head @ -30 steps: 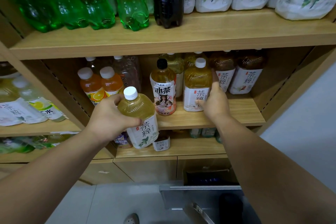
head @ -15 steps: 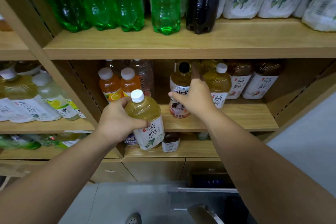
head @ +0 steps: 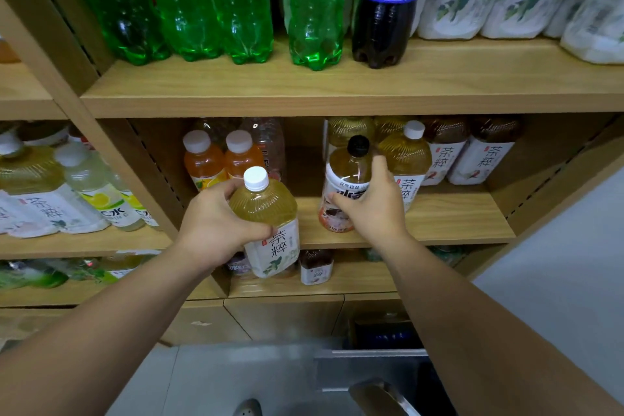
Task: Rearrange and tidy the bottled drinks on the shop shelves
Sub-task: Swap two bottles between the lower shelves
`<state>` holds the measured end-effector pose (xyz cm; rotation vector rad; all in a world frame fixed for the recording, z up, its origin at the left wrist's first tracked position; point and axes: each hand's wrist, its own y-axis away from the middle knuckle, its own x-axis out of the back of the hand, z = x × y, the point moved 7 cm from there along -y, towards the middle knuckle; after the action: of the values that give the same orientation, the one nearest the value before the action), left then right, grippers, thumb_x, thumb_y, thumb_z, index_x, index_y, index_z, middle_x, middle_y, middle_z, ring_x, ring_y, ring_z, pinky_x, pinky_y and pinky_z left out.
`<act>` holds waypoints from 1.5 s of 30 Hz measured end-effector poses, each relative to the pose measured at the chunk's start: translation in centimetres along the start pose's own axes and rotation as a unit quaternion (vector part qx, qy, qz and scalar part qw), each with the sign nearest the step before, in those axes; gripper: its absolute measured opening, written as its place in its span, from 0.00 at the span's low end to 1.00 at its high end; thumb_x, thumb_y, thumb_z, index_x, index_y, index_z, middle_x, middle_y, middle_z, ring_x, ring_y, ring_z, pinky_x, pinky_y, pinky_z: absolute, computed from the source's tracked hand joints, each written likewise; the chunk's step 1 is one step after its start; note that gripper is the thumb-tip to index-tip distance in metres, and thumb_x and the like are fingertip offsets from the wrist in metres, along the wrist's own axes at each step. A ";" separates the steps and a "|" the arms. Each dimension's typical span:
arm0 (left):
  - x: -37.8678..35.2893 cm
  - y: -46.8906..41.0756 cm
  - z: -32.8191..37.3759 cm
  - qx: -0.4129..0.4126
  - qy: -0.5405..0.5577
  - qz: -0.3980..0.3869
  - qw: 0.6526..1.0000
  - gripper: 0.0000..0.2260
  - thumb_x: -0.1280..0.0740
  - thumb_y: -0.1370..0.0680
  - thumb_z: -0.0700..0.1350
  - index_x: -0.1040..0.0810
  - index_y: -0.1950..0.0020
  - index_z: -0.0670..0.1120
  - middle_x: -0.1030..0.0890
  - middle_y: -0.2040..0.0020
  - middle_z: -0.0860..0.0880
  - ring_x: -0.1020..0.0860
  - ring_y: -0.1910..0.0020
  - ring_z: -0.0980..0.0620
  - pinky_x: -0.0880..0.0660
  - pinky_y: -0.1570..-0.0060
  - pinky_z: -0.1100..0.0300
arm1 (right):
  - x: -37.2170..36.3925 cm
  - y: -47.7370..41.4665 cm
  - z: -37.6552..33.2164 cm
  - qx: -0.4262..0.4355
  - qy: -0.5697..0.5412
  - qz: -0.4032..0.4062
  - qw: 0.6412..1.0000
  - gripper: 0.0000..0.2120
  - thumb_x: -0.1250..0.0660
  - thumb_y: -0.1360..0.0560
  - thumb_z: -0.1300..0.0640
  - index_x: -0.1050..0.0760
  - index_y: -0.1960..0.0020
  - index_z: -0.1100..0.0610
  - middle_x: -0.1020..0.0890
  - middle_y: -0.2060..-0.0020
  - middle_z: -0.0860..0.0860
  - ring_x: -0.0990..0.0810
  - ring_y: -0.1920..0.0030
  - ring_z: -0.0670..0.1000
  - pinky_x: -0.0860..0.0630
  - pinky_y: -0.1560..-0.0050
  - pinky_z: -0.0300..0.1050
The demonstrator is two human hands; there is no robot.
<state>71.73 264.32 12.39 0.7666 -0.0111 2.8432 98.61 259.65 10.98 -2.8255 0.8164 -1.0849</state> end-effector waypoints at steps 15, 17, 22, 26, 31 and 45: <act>-10.7 -6.7 4.5 0.033 0.040 -0.106 0.993 0.20 0.16 0.40 0.36 0.16 0.52 0.47 0.12 0.54 0.49 0.14 0.52 0.50 0.18 0.45 0.45 | 11.3 3.7 4.9 -0.007 -0.052 0.041 0.998 0.45 0.17 0.36 0.48 0.37 0.26 0.41 0.23 0.35 0.42 0.25 0.35 0.43 0.25 0.36 0.44; -11.7 -7.4 5.1 0.036 0.043 -0.119 0.991 0.21 0.16 0.39 0.37 0.17 0.51 0.51 0.13 0.52 0.49 0.15 0.50 0.48 0.19 0.43 0.45 | 12.2 3.5 5.8 -0.012 -0.048 0.050 0.998 0.45 0.17 0.36 0.48 0.36 0.26 0.42 0.22 0.36 0.41 0.25 0.36 0.42 0.24 0.36 0.45; -12.7 -8.3 7.5 -0.012 0.013 -0.123 0.992 0.23 0.20 0.33 0.35 0.23 0.49 0.57 0.17 0.45 0.48 0.18 0.47 0.48 0.21 0.55 0.59 | 13.5 2.5 7.9 -0.038 -0.034 0.080 0.995 0.46 0.16 0.36 0.49 0.36 0.25 0.44 0.22 0.37 0.41 0.25 0.36 0.44 0.23 0.36 0.50; -13.0 -9.0 8.1 -0.027 -0.064 -0.104 0.992 0.33 0.17 0.35 0.44 0.26 0.34 0.59 0.26 0.32 0.46 0.24 0.35 0.42 0.20 0.47 0.50 | 13.8 0.8 8.7 -0.046 -0.013 0.094 0.994 0.46 0.17 0.35 0.49 0.38 0.24 0.43 0.22 0.35 0.45 0.24 0.35 0.48 0.22 0.37 0.53; -13.0 -8.0 8.4 -0.027 -0.174 -0.086 0.981 0.40 0.23 0.28 0.55 0.39 0.21 0.58 0.27 0.29 0.45 0.26 0.33 0.40 0.25 0.37 0.49 | 13.2 -0.5 9.9 -0.079 -0.026 0.092 0.992 0.46 0.18 0.33 0.52 0.41 0.23 0.44 0.24 0.32 0.47 0.25 0.33 0.50 0.27 0.41 0.43; -13.9 -6.6 8.5 -0.044 -0.154 -0.043 0.986 0.29 0.27 0.23 0.54 0.32 0.25 0.50 0.20 0.38 0.45 0.21 0.40 0.41 0.23 0.42 0.49 | 12.7 -1.8 10.5 -0.075 -0.005 0.068 0.995 0.45 0.18 0.32 0.55 0.41 0.23 0.49 0.26 0.32 0.52 0.26 0.33 0.53 0.25 0.37 0.48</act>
<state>89.00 267.67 12.58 1.1479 -0.1437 2.5968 113.89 253.37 11.23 -2.8387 1.1177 -1.0318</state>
